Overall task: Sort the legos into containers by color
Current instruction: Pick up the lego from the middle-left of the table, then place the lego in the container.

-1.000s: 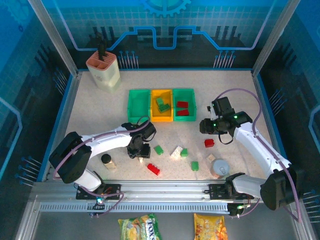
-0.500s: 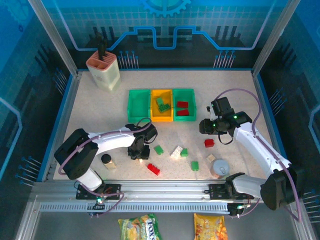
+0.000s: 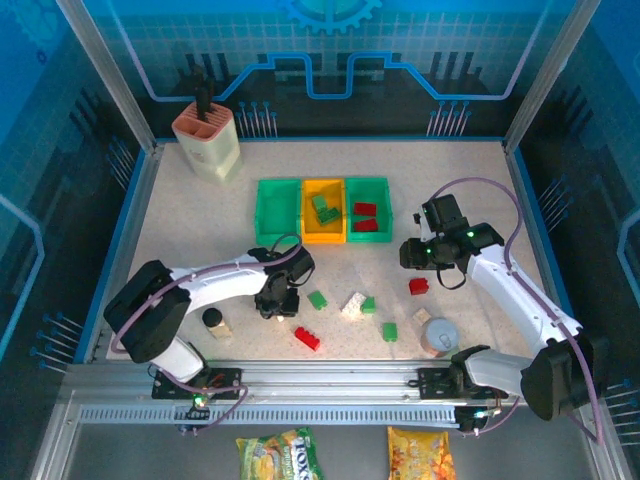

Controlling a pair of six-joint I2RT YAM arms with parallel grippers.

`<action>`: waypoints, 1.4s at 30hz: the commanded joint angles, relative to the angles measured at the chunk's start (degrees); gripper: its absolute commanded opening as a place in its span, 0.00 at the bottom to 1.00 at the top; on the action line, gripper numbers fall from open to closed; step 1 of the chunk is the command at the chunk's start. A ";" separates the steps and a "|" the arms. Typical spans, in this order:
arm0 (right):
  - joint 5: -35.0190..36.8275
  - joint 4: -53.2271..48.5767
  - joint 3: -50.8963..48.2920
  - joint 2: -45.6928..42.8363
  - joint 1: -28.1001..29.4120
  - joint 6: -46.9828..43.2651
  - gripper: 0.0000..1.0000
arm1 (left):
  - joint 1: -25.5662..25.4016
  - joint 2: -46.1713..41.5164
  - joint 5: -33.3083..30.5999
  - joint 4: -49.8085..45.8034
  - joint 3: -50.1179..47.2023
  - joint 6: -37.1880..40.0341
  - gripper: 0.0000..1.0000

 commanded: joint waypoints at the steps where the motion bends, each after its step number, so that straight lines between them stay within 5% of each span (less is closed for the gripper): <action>1: 0.48 -2.17 0.14 -0.86 0.83 -0.91 0.45 | -0.32 -2.22 -1.98 -1.71 2.09 0.37 0.29; 9: 0.97 -1.74 0.61 -0.40 0.83 -1.19 0.44 | 2.19 -2.74 -1.05 -3.13 6.40 3.11 0.29; 24: 0.46 0.40 0.61 2.60 0.83 -1.89 0.43 | 17.23 2.10 2.36 -5.92 20.73 15.52 0.28; 42: 0.72 0.68 0.92 4.00 0.75 -2.25 0.42 | 26.23 30.61 1.42 -13.18 53.68 26.90 0.29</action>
